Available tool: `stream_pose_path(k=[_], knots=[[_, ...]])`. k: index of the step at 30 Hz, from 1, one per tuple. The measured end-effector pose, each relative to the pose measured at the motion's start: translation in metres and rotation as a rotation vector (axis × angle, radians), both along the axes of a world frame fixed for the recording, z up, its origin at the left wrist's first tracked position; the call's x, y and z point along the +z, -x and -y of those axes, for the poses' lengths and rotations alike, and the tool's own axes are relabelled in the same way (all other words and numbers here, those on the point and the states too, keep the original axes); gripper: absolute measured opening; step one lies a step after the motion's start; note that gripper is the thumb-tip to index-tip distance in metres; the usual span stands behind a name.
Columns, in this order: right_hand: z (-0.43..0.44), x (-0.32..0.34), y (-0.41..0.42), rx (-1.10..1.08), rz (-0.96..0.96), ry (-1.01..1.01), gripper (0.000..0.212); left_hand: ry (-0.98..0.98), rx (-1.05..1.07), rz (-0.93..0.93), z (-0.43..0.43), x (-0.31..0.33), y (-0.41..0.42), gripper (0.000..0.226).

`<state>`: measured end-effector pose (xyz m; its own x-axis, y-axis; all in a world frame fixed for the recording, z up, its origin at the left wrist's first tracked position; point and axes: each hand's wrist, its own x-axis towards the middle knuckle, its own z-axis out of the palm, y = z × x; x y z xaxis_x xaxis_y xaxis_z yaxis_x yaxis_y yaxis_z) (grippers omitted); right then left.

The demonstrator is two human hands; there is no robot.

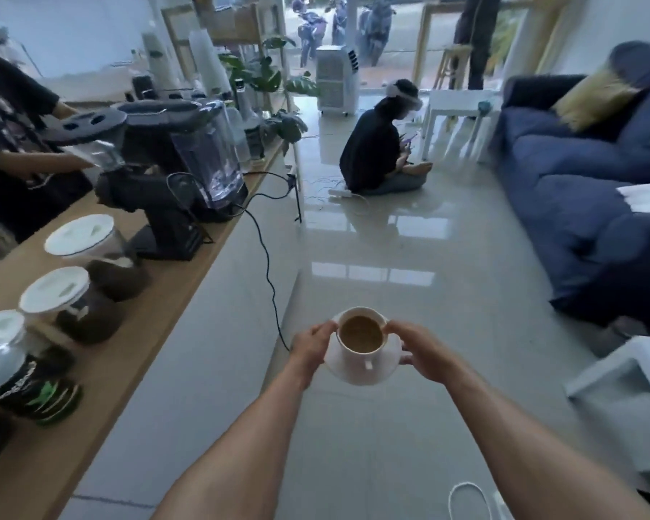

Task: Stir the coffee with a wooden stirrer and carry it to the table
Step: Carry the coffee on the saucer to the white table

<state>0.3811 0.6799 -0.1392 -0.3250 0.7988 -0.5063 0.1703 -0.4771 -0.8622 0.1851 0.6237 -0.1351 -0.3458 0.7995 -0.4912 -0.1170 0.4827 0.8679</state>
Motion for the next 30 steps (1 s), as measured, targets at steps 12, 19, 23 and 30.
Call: stream_pose_path(k=[12, 19, 23, 30], knots=[[-0.059, 0.004, -0.185, -0.332, 0.045, 0.005, 0.014, -0.016, -0.348, 0.007, -0.127, -0.008, -0.176, 0.020], [-0.063, 0.017, -0.255, -0.495, 0.060, 0.023, 0.029, -0.020, -0.545, -0.002, -0.168, 0.000, -0.252, 0.016], [-0.066, 0.013, -0.285, -0.653, 0.049, 0.051, 0.029, -0.014, -0.667, -0.023, -0.196, -0.004, -0.294, 0.016], [-0.096, 0.001, -0.345, -0.829, 0.082, 0.051, 0.030, -0.051, -0.864, -0.060, -0.257, -0.011, -0.369, 0.031]])
